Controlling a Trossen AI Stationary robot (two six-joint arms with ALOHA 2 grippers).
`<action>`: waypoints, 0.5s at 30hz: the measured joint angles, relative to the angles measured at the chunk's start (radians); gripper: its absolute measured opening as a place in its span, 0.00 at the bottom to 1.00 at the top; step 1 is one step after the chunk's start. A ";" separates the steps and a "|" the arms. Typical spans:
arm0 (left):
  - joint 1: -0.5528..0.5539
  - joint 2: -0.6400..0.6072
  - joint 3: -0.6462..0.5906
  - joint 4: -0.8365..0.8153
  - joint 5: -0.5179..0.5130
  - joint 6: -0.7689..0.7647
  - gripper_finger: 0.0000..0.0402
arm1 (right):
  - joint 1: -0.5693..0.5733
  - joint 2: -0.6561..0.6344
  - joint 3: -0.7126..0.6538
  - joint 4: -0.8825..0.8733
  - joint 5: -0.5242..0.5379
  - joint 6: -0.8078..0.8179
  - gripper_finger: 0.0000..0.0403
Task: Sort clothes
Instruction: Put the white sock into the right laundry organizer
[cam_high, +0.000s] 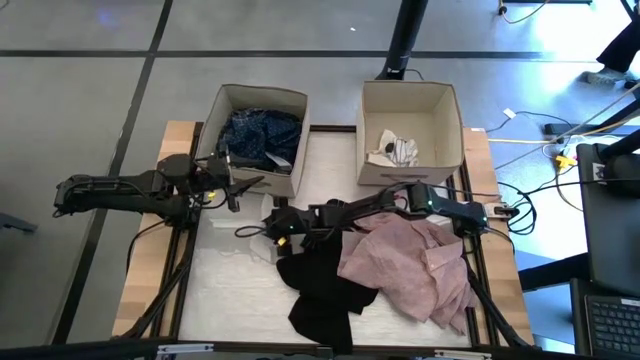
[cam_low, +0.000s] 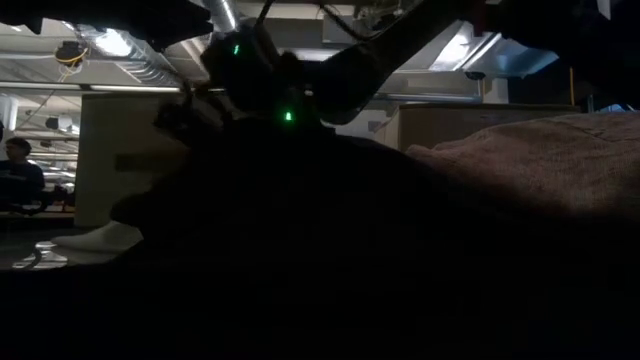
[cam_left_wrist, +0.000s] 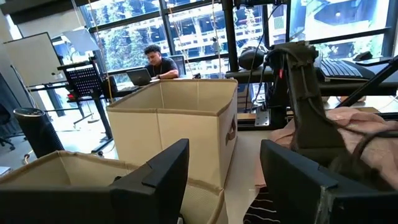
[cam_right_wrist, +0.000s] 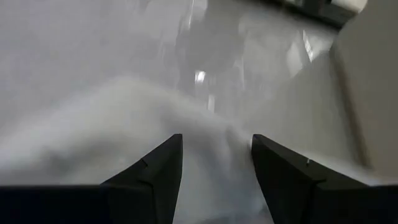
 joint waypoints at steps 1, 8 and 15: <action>0.000 0.000 0.000 0.000 0.000 0.000 0.47 | -0.004 0.009 0.003 -0.012 -0.012 0.007 0.48; 0.000 0.000 0.000 -0.008 0.000 0.000 0.47 | -0.010 0.010 0.011 -0.064 -0.045 -0.006 0.42; 0.000 0.000 0.000 -0.008 0.000 0.000 0.47 | -0.009 0.010 0.025 -0.092 -0.081 -0.097 0.08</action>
